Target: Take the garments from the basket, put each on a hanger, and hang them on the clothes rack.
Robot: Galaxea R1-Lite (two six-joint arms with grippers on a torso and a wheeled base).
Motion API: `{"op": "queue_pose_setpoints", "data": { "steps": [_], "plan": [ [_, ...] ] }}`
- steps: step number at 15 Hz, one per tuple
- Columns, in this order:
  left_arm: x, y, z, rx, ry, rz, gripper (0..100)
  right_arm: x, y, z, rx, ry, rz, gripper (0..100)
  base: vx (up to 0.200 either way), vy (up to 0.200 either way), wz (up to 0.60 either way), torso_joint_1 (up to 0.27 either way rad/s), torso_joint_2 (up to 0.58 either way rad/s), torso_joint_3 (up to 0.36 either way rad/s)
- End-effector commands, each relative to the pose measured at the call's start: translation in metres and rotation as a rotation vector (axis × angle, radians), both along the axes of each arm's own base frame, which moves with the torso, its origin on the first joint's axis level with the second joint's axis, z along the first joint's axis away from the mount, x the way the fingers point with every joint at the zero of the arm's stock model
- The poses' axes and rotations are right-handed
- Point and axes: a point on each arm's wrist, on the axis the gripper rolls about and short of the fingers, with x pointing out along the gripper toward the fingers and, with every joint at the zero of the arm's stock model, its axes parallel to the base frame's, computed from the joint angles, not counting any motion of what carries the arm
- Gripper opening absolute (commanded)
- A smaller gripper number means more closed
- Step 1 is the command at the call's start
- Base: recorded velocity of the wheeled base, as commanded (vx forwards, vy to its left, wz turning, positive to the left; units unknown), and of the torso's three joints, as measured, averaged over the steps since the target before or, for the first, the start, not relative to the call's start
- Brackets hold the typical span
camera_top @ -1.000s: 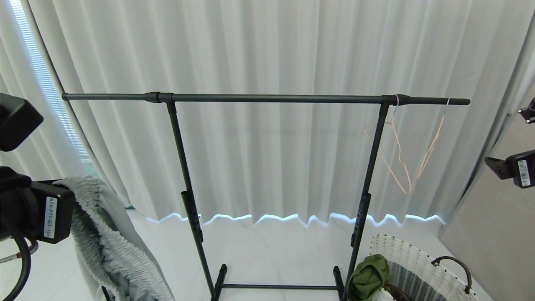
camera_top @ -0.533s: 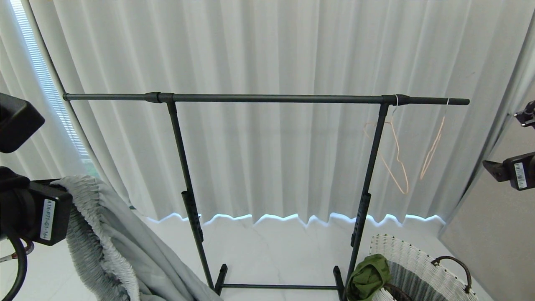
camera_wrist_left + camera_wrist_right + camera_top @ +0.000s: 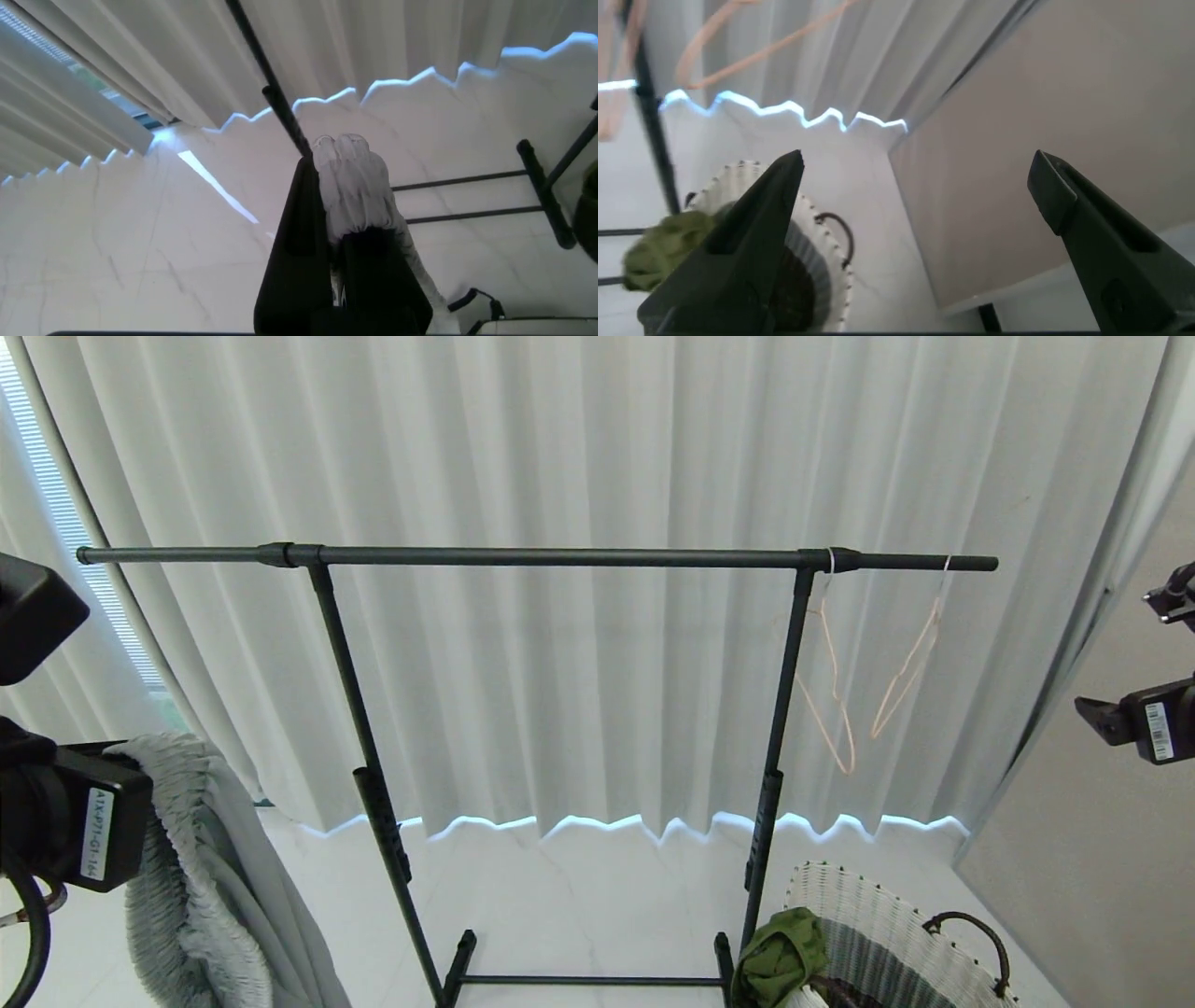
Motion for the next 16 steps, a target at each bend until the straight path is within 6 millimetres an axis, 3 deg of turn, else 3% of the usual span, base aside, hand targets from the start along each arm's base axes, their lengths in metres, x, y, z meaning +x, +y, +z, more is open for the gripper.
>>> {"op": "queue_pose_setpoints", "data": {
  "steps": [1,7,16],
  "plan": [
    [0.000,0.000,-0.002,0.002,0.006,0.001,0,0.000,0.000,0.000,0.001,0.001,0.004,100,0.000,0.000,0.00,0.000,0.00,0.000],
    [-0.003,0.001,0.000,-0.003,-0.003,-0.004,0,0.000,0.003,0.000,0.111,-0.014,0.068,100,0.000,0.000,0.00,0.000,0.00,0.000],
    [-0.001,0.001,0.001,-0.004,-0.003,0.001,0,0.008,0.012,-0.012,0.203,0.050,0.071,100,0.200,0.000,0.00,0.001,0.00,0.002]
  ]
}}
